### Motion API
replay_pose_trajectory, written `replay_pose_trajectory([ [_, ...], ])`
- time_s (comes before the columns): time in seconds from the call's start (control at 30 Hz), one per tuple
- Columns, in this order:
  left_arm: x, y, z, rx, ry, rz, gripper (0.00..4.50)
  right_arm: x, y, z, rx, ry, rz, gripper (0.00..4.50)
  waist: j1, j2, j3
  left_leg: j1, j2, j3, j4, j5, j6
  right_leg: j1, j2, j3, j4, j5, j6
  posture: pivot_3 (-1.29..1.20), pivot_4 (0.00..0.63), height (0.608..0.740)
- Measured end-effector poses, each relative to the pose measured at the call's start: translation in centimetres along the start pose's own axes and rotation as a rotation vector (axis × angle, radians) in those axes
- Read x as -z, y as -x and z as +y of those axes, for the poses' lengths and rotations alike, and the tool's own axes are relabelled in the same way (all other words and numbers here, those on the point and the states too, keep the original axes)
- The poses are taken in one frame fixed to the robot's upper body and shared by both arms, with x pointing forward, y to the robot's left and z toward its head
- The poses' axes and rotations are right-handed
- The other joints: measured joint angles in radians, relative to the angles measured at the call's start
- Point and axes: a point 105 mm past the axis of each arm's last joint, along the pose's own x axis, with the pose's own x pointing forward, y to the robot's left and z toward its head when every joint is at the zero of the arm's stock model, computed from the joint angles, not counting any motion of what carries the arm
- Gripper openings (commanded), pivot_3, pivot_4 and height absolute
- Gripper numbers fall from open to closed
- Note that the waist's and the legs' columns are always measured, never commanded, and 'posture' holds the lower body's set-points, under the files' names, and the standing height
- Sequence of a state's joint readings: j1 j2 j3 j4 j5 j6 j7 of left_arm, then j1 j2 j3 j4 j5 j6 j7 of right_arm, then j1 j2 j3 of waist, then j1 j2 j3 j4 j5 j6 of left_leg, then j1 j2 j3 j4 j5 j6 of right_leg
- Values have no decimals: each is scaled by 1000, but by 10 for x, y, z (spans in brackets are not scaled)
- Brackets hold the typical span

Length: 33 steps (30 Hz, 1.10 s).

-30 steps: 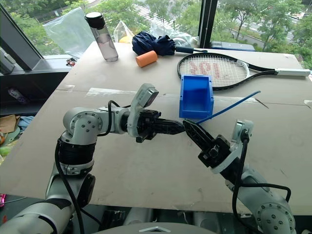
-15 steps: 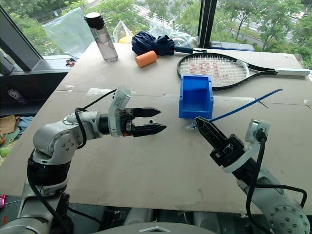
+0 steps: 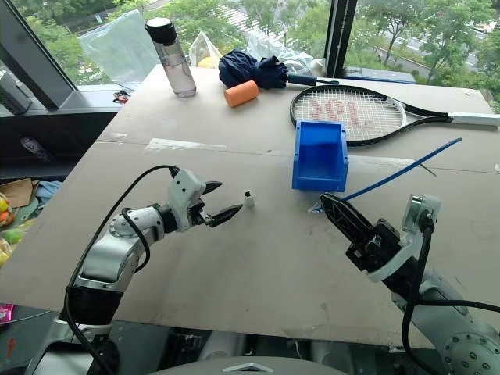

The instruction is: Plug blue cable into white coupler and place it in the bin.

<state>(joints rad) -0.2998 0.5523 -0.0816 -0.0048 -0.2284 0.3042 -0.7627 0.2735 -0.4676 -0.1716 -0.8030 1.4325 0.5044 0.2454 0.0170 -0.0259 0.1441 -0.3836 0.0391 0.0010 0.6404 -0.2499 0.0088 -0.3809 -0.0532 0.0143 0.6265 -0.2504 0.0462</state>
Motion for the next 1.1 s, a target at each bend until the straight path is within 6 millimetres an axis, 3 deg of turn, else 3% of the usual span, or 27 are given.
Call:
replay_pose_trajectory([
  [0.17,1,-20,-11,126,-26,-11,4462,1,1,-1,15,17,-6,0,-6,0,0,0,0,1,0,0,0,0,1,1,0,0,0,0,150,740],
  [0.2,1,-23,-12,146,-34,-8,4226,1,1,-2,18,19,-8,0,-6,0,0,0,0,1,0,0,0,0,2,1,0,0,0,0,150,740],
  [0.4,11,-32,-9,236,-59,16,2138,3,4,-2,41,31,-8,0,-5,0,0,0,0,4,0,0,0,0,3,-1,0,0,0,0,150,740],
  [0.43,13,-32,-10,254,-65,23,1509,3,5,-1,40,34,-8,0,-5,0,0,0,0,4,0,0,0,0,3,-1,0,0,0,0,150,740],
  [0.5,12,-34,-9,276,-81,20,684,4,6,1,43,41,-9,0,-5,-1,0,0,1,5,0,0,0,0,2,-1,0,0,0,0,150,740],
  [0.53,12,-34,-7,284,-88,22,524,4,7,2,43,46,-8,0,-5,-1,0,0,1,5,0,0,0,0,2,-1,0,0,0,0,150,740],
  [0.67,10,-34,-13,362,-95,15,544,7,5,0,44,122,45,0,-6,-1,0,0,1,6,0,0,0,0,2,0,0,0,0,0,150,740],
  [0.77,0,-36,-30,474,-105,-8,544,15,-4,1,-18,207,144,0,-6,-1,0,0,1,6,1,0,0,0,3,0,0,0,0,0,150,740],
  [0.97,-20,-54,-87,743,-225,-30,544,29,-35,-20,-170,415,377,0,-5,-1,0,0,0,6,2,0,0,0,3,1,0,0,0,0,150,740],
  [1.1,-18,-59,-93,790,-293,14,544,41,-41,-35,-218,486,490,0,-5,-1,0,-1,0,6,2,0,1,0,5,1,0,1,2,0,150,740],
])
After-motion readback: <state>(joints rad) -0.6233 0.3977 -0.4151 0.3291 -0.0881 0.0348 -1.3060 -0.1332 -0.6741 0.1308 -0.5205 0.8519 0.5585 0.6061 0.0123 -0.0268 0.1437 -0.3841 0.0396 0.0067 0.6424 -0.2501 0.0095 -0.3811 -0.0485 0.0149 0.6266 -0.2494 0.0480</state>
